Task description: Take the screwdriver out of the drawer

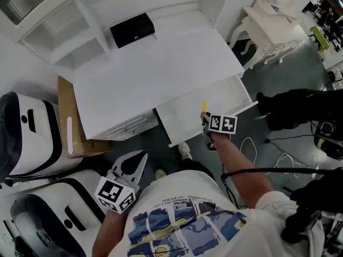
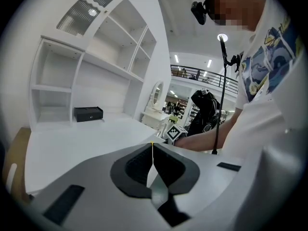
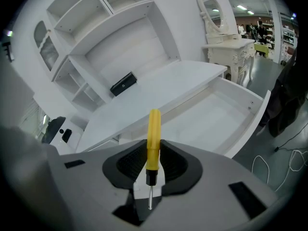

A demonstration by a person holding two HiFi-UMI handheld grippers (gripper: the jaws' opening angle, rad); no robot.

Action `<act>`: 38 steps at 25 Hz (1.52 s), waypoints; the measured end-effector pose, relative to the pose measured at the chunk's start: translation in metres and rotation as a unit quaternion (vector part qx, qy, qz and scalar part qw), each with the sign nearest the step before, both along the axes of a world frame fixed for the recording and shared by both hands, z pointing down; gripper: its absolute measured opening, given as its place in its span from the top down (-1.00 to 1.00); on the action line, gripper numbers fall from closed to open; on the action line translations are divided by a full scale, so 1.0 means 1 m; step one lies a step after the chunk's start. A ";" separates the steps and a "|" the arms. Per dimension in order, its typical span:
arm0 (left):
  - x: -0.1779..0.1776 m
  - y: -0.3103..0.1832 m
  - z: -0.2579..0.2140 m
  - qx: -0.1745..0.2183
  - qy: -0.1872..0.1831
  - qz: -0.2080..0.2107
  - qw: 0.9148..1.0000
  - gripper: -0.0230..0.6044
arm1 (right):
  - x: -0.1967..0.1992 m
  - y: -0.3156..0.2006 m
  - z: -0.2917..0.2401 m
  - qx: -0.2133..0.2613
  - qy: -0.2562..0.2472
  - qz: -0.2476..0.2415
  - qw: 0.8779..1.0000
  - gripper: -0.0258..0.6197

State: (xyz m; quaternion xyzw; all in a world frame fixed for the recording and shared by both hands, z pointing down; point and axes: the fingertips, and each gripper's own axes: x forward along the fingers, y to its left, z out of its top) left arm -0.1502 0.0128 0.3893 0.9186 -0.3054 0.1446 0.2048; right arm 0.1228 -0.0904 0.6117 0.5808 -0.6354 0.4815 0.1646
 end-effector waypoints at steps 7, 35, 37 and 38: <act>-0.024 0.016 0.002 0.002 0.006 0.008 1.000 0.88 | -0.037 0.033 -0.032 0.021 -0.006 -0.026 0.999 0.61; -0.071 0.089 0.014 0.006 0.016 0.028 0.999 0.88 | -0.136 0.148 -0.116 0.089 -0.008 -0.138 0.986 0.61; -0.074 0.091 0.013 0.008 0.015 0.026 1.000 0.88 | -0.142 0.153 -0.120 0.093 -0.005 -0.148 0.985 0.61; -0.075 0.091 0.013 0.008 0.015 0.025 1.000 0.88 | -0.145 0.156 -0.121 0.094 -0.004 -0.153 0.984 0.60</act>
